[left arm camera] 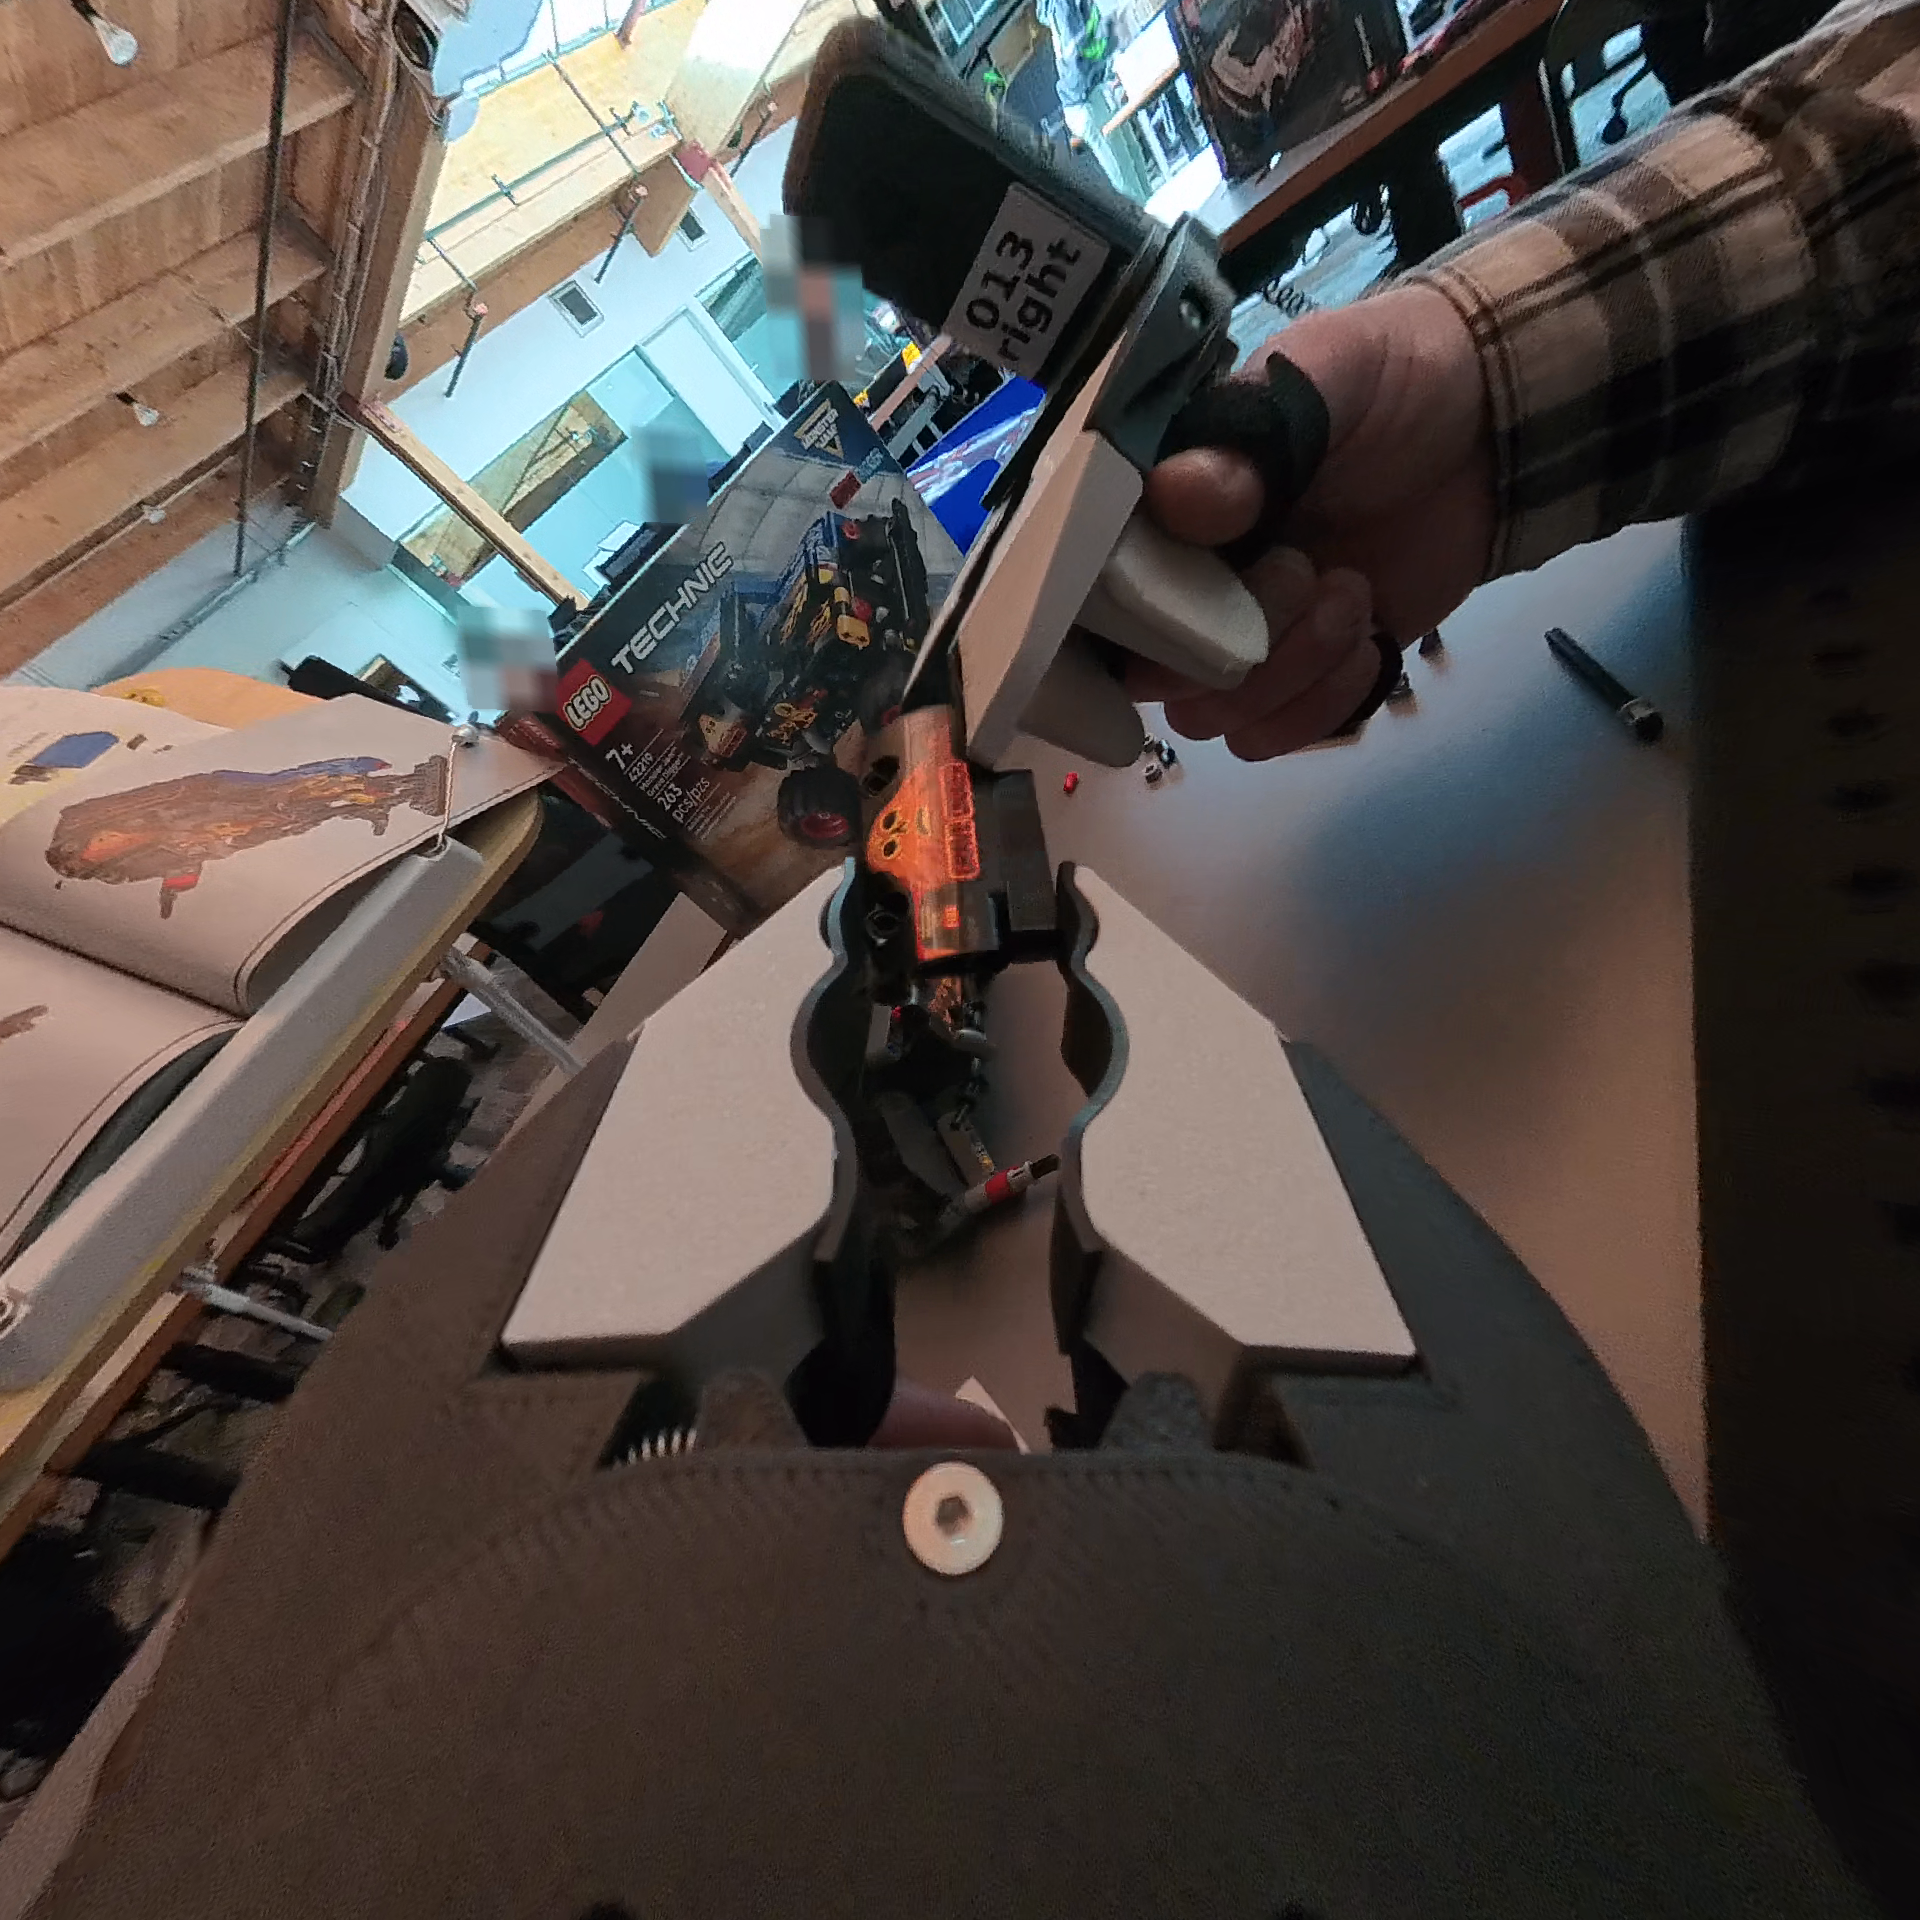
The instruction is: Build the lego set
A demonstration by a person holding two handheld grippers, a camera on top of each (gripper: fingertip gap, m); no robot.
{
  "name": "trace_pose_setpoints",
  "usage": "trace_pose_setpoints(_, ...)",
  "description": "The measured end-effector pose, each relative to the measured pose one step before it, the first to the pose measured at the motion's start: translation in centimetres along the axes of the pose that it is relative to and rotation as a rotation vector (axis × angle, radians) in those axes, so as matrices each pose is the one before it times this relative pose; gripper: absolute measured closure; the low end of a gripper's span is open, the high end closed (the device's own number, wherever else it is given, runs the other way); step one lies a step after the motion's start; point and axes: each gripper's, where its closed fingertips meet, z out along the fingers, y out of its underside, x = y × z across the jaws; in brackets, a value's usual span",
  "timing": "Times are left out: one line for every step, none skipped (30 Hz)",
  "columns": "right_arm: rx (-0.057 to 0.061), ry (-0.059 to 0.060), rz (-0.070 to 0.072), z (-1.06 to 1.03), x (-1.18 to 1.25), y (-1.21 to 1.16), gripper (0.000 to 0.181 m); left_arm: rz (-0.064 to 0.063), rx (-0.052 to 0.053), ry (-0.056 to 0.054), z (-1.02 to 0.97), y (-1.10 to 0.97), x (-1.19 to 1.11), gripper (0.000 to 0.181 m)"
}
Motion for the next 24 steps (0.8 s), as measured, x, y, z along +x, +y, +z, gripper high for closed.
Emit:
trace_pose_setpoints(0.0020,0.0029,-0.0094,-0.047,-0.016,-0.092,0.170,0.0174,-0.0147,-0.0080,0.214,0.209,-0.090,0.146)
trace_pose_setpoints(-0.0053,0.0057,-0.0127,-0.030,0.032,0.012,0.174,0.0153,-0.0109,-0.0108,0.205,0.111,-0.108,0.144)
trace_pose_setpoints(-0.0078,0.0097,-0.0115,-0.003,0.108,0.119,0.175,0.0025,-0.0011,-0.0091,0.120,-0.078,-0.105,0.144)
trace_pose_setpoints(-0.0002,0.0079,-0.0051,0.002,0.110,0.034,0.176,-0.0075,0.0038,-0.0076,0.046,-0.128,-0.123,0.144)
trace_pose_setpoints(0.0060,0.0034,-0.0037,-0.010,0.044,-0.073,0.176,-0.0094,0.0008,-0.0072,0.027,-0.001,-0.159,0.143)
trace_pose_setpoints(0.0017,0.0047,-0.0055,-0.022,0.059,-0.031,0.176,-0.0127,-0.0027,-0.0024,0.026,0.122,-0.133,0.142)
trace_pose_setpoints(-0.0007,0.0101,-0.0049,-0.020,0.177,-0.001,0.176,-0.0228,0.0016,-0.0004,0.011,0.065,-0.164,0.140)
trace_pose_setpoints(0.0026,0.0093,-0.0026,-0.055,0.178,-0.031,0.176,-0.0352,0.0048,0.0015,-0.045,0.026,-0.224,0.139)
trace_pose_setpoints(0.0042,0.0024,0.0015,-0.062,0.091,-0.052,0.176,-0.0371,0.0031,0.0014,-0.062,0.054,-0.265,0.137)
trace_pose_setpoints(0.0038,0.0038,0.0011,-0.070,0.122,-0.049,0.176,-0.0328,0.0000,0.0013,-0.046,0.123,-0.246,0.134)
trace_pose_setpoints(0.0048,0.0115,-0.0064,-0.093,0.182,-0.066,0.176,-0.0317,-0.0013,-0.0010,-0.026,0.141,-0.244,0.133)
trace_pose_setpoints(0.0057,0.0114,-0.0096,-0.110,0.173,-0.112,0.176,-0.0320,-0.0024,-0.0043,-0.023,0.153,-0.291,0.131)
trace_pose_setpoints(0.0056,0.0034,-0.0024,-0.096,0.102,-0.104,0.176,-0.0296,-0.0037,0.0001,-0.012,0.146,-0.213,0.130)
trace_pose_setpoints(0.0048,-0.0008,0.0037,-0.091,0.087,-0.044,0.176,-0.0269,-0.0026,0.0050,0.016,0.137,-0.118,0.127)
trace_pose_setpoints(0.0018,0.0017,0.0024,-0.058,0.120,0.020,0.176,-0.0258,0.0008,0.0094,0.023,0.063,-0.006,0.127)
trace_pose_setpoints(0.0012,-0.0002,0.0003,-0.040,0.057,0.010,0.176,-0.0266,0.0057,0.0126,0.011,-0.042,0.064,0.128)
trace_pose_setpoints(0.0034,-0.0040,-0.0006,-0.025,-0.044,-0.049,0.176,-0.0232,0.0061,0.0091,0.023,-0.090,0.053,0.130)
trace_pose_setpoints(0.0041,-0.0026,-0.0025,-0.025,-0.046,-0.049,0.176,-0.0185,-0.0009,0.0010,0.062,0.021,-0.048,0.131)
trace_pose_setpoints(0.0018,0.0003,-0.0050,-0.032,-0.033,-0.037,0.176,-0.0136,-0.0078,0.0032,0.076,0.146,-0.013,0.133)
trace_pose_setpoints(-0.0010,0.0026,-0.0064,-0.029,0.009,0.002,0.176,-0.0125,0.0012,0.0114,0.048,0.035,0.137,0.137)
trace_pose_setpoints(-0.0010,0.0014,-0.0041,-0.029,-0.002,-0.004,0.176,-0.0158,0.0076,0.0116,0.017,-0.107,0.147,0.142)
trace_pose_setpoints(0.0009,0.0000,-0.0014,-0.025,0.004,-0.021,0.176,-0.0135,0.0043,0.0101,0.024,-0.081,0.123,0.145)
trace_pose_setpoints(0.0008,0.0029,-0.0013,-0.035,0.042,-0.008,0.176,-0.0080,0.0001,0.0124,0.049,-0.004,0.175,0.149)
trace_pose_setpoints(-0.0004,0.0033,-0.0024,-0.030,0.049,0.009,0.176,-0.0068,-0.0001,0.0076,0.077,0.013,0.111,0.153)
